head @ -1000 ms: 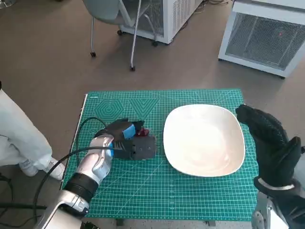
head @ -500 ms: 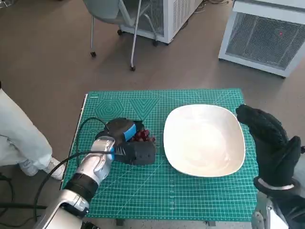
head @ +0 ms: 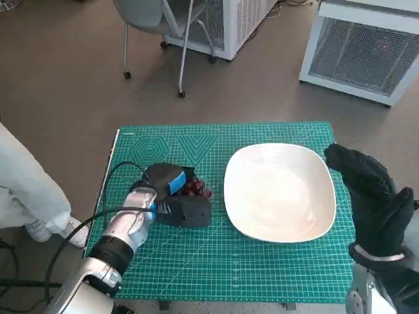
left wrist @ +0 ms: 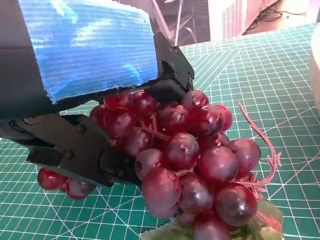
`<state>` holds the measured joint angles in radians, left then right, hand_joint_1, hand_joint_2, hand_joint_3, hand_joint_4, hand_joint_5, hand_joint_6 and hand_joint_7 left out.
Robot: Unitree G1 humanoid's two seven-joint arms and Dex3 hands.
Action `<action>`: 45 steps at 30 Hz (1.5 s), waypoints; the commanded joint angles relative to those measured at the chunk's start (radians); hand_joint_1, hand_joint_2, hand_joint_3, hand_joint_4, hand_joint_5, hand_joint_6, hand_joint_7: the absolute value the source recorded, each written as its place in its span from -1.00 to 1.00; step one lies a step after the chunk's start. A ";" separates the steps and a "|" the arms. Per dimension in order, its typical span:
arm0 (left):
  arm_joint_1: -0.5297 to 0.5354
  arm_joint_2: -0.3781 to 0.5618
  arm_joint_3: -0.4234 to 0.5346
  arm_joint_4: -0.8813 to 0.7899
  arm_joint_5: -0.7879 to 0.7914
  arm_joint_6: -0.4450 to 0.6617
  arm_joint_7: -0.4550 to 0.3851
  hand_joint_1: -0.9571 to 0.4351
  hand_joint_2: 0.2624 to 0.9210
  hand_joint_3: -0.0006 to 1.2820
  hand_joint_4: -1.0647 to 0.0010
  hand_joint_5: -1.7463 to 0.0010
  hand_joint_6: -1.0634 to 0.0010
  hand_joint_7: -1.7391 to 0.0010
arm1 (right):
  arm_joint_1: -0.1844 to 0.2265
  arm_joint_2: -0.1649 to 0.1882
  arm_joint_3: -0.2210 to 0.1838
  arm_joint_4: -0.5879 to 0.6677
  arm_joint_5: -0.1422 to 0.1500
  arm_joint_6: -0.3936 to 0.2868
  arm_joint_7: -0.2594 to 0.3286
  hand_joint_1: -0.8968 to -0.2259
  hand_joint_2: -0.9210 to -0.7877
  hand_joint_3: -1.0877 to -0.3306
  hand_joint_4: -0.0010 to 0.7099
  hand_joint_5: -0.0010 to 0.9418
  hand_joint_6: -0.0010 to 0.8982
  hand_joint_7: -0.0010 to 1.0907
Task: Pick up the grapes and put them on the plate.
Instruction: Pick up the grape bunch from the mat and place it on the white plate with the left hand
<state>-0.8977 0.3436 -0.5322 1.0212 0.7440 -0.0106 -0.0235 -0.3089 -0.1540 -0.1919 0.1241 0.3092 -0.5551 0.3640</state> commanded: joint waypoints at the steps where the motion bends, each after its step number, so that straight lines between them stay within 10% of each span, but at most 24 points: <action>1: -0.013 -0.001 0.000 0.013 -0.006 -0.009 -0.004 0.38 1.00 -0.85 -0.12 -0.60 -0.27 -0.13 | 0.027 -0.001 0.002 -0.004 -0.005 0.013 -0.007 0.22 -1.00 0.51 0.60 -1.00 -0.54 0.17; 29: 0.004 0.040 0.030 -0.095 -0.030 -0.016 -0.041 0.38 1.00 -0.84 -0.14 -0.62 -0.26 -0.10 | 0.027 0.005 0.003 -0.001 -0.005 0.008 -0.010 0.23 -1.00 0.52 0.60 -1.00 -0.54 0.17; 45: 0.157 0.143 0.121 -0.622 -0.005 0.124 -0.147 0.38 0.99 -0.89 -0.28 -0.48 -0.24 -0.17 | 0.017 0.006 0.002 0.016 -0.005 0.000 -0.008 0.23 -1.00 0.52 0.60 -1.00 -0.53 0.16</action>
<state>-0.7820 0.4542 -0.4405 0.5247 0.7315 0.0805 -0.1424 -0.2993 -0.1522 -0.1918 0.1206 0.3094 -0.5566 0.3621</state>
